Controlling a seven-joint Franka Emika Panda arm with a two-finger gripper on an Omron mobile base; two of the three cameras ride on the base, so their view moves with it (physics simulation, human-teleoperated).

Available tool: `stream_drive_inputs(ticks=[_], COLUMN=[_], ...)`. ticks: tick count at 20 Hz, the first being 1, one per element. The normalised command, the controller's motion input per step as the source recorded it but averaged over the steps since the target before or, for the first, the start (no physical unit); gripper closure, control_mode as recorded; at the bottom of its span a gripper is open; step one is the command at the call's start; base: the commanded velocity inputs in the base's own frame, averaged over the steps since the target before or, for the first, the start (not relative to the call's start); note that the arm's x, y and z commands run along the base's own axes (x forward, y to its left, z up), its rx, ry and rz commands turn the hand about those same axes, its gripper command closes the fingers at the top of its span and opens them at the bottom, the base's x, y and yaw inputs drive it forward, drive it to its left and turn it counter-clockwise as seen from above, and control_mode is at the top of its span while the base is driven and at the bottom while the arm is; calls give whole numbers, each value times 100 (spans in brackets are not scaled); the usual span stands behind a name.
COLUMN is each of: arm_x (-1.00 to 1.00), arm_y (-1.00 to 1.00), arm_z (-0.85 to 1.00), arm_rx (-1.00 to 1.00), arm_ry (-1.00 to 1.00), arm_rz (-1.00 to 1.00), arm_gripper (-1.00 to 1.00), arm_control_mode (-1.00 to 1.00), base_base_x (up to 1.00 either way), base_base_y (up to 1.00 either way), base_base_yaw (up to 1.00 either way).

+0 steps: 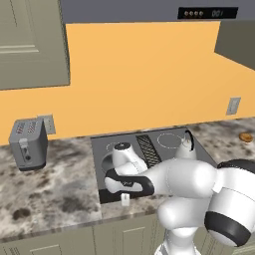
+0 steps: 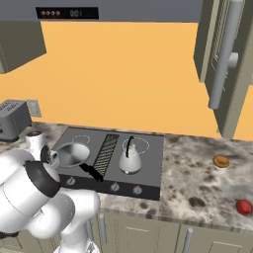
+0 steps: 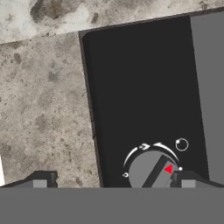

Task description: Pick the pan from the cabinet and place it on the stove. Then turn on the stove burner for the pan.

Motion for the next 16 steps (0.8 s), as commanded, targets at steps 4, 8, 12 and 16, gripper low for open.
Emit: stream_drive_inputs(ticks=[4,8,12,16], arm_x=[-28,-23,-14,-9], arm_y=[8,3,1,0], arm_z=[57,66,75,83], arm_rx=[-1,-1,0,0], arm_ry=[-14,-14,-11,-9], arm_rz=[0,0,0,0], arm_gripper=[-100,-100,-100,-100], arm_control_mode=[-100,-100,-100,-100], base_base_x=[0,0,0,0], base_base_y=[0,0,0,0], base_base_yaw=[0,0,0,0])
